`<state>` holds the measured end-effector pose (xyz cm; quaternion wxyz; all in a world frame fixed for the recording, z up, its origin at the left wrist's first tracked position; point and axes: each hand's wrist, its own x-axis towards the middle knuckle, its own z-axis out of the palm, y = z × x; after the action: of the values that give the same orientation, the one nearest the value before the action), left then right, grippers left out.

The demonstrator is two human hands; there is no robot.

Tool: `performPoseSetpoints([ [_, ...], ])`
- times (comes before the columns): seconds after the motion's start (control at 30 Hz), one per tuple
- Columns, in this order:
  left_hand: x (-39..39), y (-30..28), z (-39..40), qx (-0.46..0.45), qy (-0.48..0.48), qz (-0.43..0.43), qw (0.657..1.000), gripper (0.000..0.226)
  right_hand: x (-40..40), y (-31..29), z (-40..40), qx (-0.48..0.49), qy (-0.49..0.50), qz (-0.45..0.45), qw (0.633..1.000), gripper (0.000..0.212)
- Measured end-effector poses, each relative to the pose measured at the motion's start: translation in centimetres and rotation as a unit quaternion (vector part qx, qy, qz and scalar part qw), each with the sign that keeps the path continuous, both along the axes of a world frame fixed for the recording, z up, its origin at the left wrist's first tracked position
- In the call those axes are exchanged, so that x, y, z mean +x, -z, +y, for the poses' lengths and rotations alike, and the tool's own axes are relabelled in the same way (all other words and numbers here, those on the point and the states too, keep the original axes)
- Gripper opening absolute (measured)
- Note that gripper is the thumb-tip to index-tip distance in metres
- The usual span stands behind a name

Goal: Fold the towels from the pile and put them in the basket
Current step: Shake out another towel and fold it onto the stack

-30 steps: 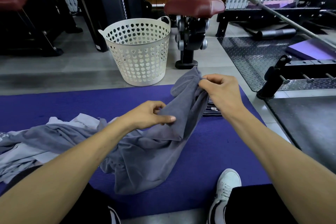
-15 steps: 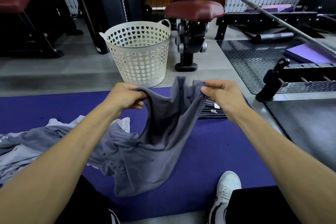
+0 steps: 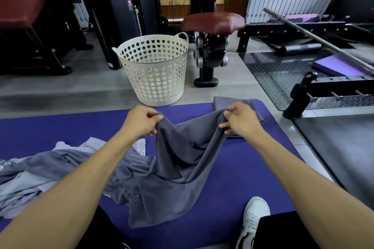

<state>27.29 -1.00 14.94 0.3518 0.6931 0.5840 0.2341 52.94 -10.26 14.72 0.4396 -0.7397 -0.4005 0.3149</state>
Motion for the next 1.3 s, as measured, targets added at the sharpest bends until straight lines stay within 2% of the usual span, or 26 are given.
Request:
performPoseSetpoints([
  [0.03, -0.1, -0.1, -0.1, 0.012, -0.014, -0.033, 0.999, 0.016, -0.1, 0.0, 0.0, 0.002, 0.003, 0.001, 1.0, 0.018],
  [0.13, 0.2, -1.3, -0.3, 0.001, -0.047, -0.216, 0.975, 0.01, -0.2, -1.4, 0.1, 0.066, 0.031, 0.03, 0.997, 0.016],
  [0.23, 0.3, -3.6, 0.4, 0.009, -0.077, -0.304, 0.95, 0.01, -0.1, -4.4, 0.6, 0.142, 0.074, 0.092, 0.983, 0.011],
  [0.4, 0.3, -12.8, 1.7, 0.082, -0.055, -0.34, 0.935, 0.02, -0.2, -13.1, 1.2, 0.261, 0.095, 0.09, 0.957, 0.017],
  [0.53, 0.0, -23.1, 0.2, 0.208, -0.035, -0.351, 0.912, 0.018, -1.9, -22.4, 0.2, 0.357, 0.085, 0.057, 0.928, 0.011],
  [0.63, -0.4, -30.0, -2.4, 0.337, -0.051, -0.357, 0.87, 0.015, -3.8, -29.2, -1.4, 0.434, 0.071, 0.038, 0.898, 0.001],
  [0.73, -0.5, -34.9, -5.5, 0.432, -0.074, -0.393, 0.809, 0.009, -6.4, -35.1, -4.4, 0.501, 0.059, 0.008, 0.863, 0.01],
  [0.8, -0.6, -37.0, -6.8, 0.45, -0.092, -0.402, 0.792, 0.011, -7.7, -37.4, -6.0, 0.516, 0.044, -0.051, 0.854, 0.01],
  [0.9, -1.1, -38.7, -7.8, 0.443, -0.096, -0.348, 0.821, 0.013, -8.3, -38.8, -7.1, 0.476, 0.038, -0.158, 0.864, 0.004],
  [0.97, -1.8, -39.5, -8.4, 0.454, -0.1, -0.358, 0.81, 0.013, -8.4, -39.3, -7.3, 0.48, 0.039, -0.151, 0.863, 0.006],
  [1.1, -2.9, -41.1, -9.4, 0.52, -0.065, -0.398, 0.753, 0.014, -8.7, -40.8, -7.0, 0.552, 0.049, -0.085, 0.828, 0.017],
  [1.23, -2.8, -41.5, -8.4, 0.542, -0.053, -0.404, 0.735, 0.007, -8.6, -41.8, -5.9, 0.565, 0.042, -0.07, 0.821, 0.018],
  [1.3, -2.3, -41.2, -7.2, 0.537, -0.057, -0.404, 0.738, 0.01, -8.2, -41.7, -4.6, 0.558, 0.043, -0.074, 0.825, 0.018],
])
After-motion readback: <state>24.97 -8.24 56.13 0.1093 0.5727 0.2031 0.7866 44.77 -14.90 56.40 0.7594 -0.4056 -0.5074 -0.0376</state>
